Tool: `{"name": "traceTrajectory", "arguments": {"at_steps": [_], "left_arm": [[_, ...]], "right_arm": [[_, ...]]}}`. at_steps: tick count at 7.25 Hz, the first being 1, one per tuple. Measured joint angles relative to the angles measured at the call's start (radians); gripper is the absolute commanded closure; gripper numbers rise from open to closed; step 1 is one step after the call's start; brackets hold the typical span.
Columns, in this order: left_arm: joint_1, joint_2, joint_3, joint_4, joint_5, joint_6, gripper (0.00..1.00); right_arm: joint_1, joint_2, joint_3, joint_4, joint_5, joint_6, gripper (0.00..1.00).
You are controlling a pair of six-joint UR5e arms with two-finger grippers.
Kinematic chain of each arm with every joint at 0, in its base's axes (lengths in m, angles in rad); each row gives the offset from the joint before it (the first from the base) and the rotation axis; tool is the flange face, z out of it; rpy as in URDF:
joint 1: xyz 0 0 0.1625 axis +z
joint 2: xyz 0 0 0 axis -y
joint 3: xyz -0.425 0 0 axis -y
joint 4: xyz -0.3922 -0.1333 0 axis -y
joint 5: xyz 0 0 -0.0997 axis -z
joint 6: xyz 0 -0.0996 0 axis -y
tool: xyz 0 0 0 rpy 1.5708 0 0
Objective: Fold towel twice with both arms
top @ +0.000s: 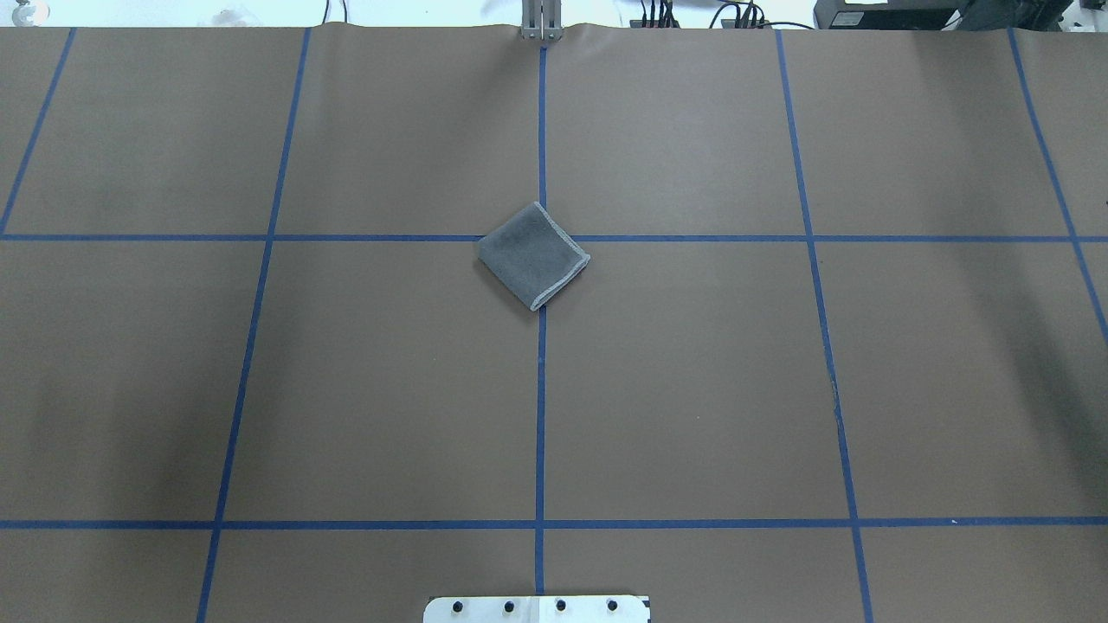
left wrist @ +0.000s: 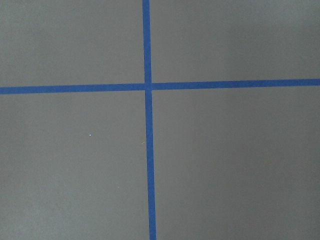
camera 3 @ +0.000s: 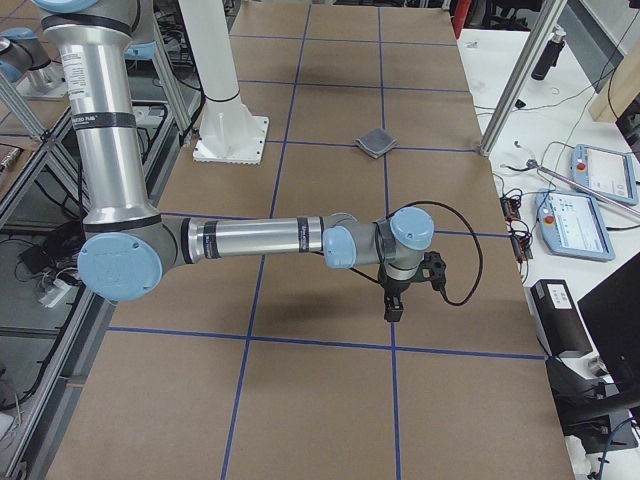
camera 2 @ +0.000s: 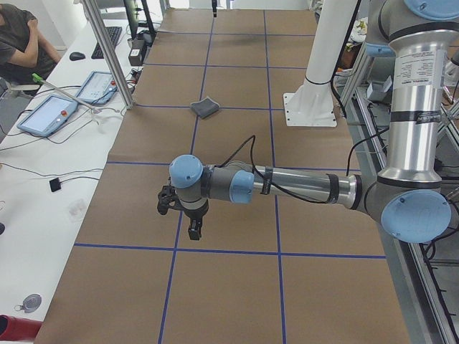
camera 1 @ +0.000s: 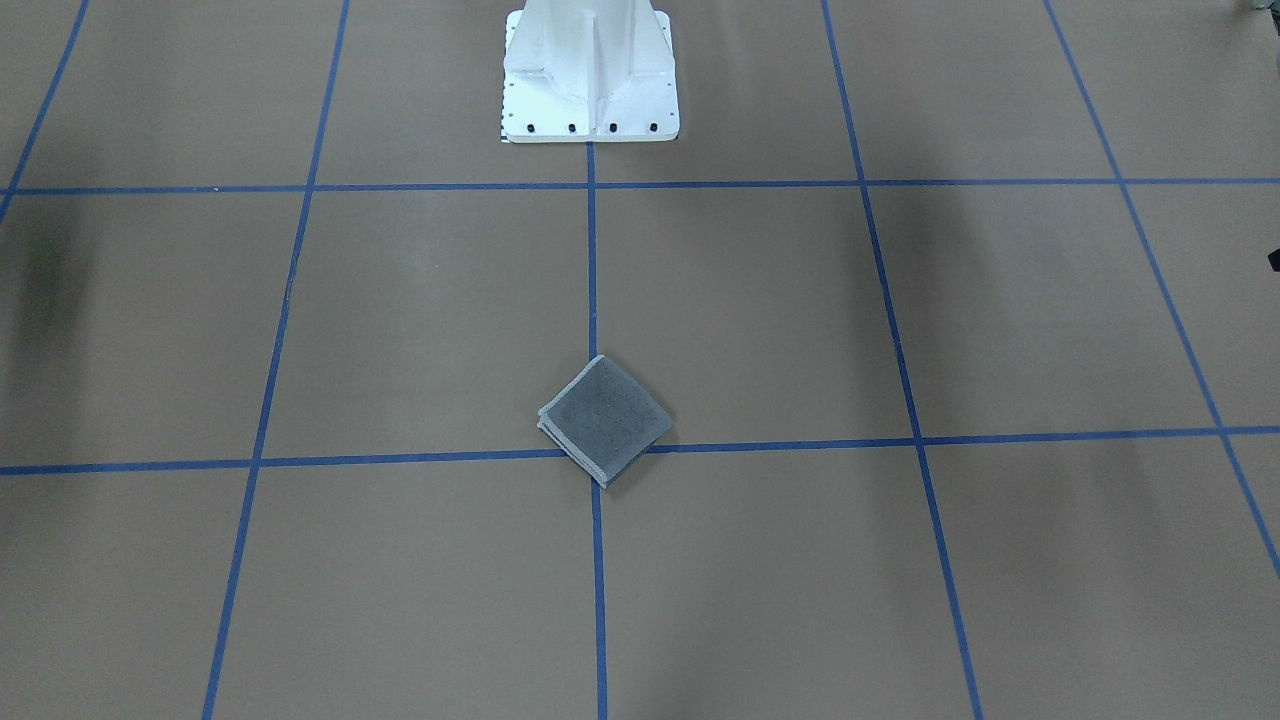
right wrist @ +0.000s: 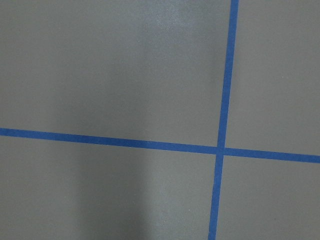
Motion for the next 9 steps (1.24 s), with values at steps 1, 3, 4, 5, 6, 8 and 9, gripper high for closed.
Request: {"name": "traceTrajectory", "arguments": {"at_steps": [1, 3, 4, 5, 6, 8, 9], "left_arm": [[-0.002, 0.006, -0.006, -0.021, 0.002, -0.001, 0.0], [-0.012, 0.01, -0.008, -0.031, 0.014, 0.0, 0.0], [-0.013, 0.008, -0.002, -0.03, 0.039, 0.0, 0.0], [-0.013, 0.008, 0.006, -0.029, 0.066, -0.001, 0.0], [-0.012, 0.007, 0.015, -0.029, 0.077, -0.002, 0.0], [-0.012, 0.007, 0.024, -0.027, 0.063, -0.003, 0.0], [-0.012, 0.007, 0.031, -0.024, 0.03, -0.005, 0.0]], "right_arm": [[0.0, -0.002, 0.0, 0.001, 0.0, -0.001, 0.0], [0.0, -0.001, 0.002, -0.001, 0.009, 0.001, 0.0], [-0.001, 0.002, 0.003, -0.004, 0.012, 0.005, 0.0], [-0.001, 0.005, 0.004, -0.006, 0.012, 0.008, 0.0], [-0.001, 0.007, 0.005, -0.006, 0.01, 0.01, 0.0], [-0.001, 0.007, 0.004, -0.006, 0.002, 0.012, 0.0], [-0.002, 0.006, 0.002, -0.006, 0.0, 0.013, 0.0]]}}
